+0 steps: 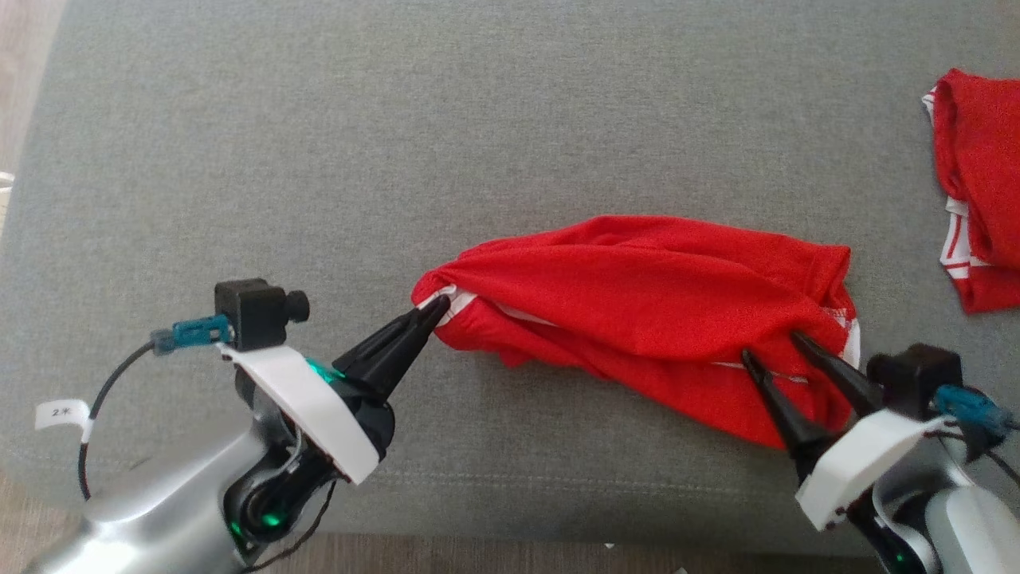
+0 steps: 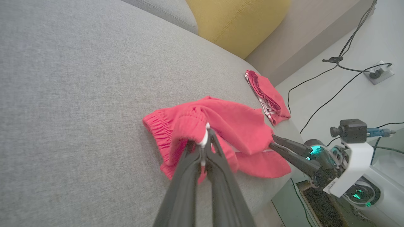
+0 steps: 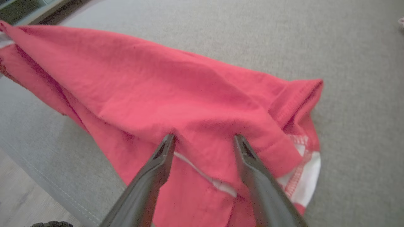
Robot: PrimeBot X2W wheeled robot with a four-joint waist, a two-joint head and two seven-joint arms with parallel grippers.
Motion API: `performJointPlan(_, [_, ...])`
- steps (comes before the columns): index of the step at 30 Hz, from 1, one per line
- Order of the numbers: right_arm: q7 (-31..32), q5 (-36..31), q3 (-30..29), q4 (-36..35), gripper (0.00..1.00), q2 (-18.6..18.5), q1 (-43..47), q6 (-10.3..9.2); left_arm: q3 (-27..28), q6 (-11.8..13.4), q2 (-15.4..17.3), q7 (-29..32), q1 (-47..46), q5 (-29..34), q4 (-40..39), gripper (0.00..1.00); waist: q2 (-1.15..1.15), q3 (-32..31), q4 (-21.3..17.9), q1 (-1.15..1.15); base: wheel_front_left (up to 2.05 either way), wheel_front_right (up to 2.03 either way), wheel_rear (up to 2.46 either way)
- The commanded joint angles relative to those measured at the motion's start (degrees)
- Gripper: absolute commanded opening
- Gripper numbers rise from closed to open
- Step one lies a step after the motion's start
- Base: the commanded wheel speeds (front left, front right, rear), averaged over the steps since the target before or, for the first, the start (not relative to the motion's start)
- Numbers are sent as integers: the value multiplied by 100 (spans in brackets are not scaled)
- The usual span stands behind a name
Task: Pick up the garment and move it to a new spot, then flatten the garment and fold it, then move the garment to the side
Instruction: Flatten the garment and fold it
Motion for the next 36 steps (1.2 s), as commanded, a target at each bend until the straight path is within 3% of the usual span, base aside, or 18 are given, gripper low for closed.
performJointPlan(1, [-89,-41,55,-170,0,-68,-65,35,193,-36,150,-80,-269,16,-83,0,0,-9,11,0,0,0,0])
performJointPlan(10, [76,578,-565,-527,0,32,-441,35,91,-36,185,-135,-327,5,-41,0,0,-60,9,0,0,0,0])
performJointPlan(12, [120,615,-530,-535,0,-30,-515,35,73,-36,175,-137,-348,2,-42,0,0,-66,28,0,0,0,0])
performJointPlan(16, [479,745,204,-780,0,-576,-609,35,-1,-36,130,-134,-478,-13,-32,0,0,-29,109,0,0,0,0])
performJointPlan(17, [499,723,335,-872,52,-716,-622,35,-13,-36,120,-135,-513,-20,-27,0,0,-9,125,0,0,0,0])
performJointPlan(18, [511,680,457,-953,92,-851,-623,35,-27,-36,112,-136,-547,-26,-16,0,0,8,136,0,0,0,0])
performJointPlan(19, [515,637,557,-1023,100,-963,-612,35,-40,-36,104,-138,-580,-34,2,0,0,21,145,0,0,0,0])
performJointPlan(28, [723,353,1298,-1521,100,-1835,-511,35,-158,-36,73,-163,-836,-112,123,0,0,107,205,0,0,0,0])
performJointPlan(36, [768,-78,1848,-1213,100,-2123,-822,35,-198,-36,30,-195,-967,-148,89,0,0,236,303,0,0,0,0])
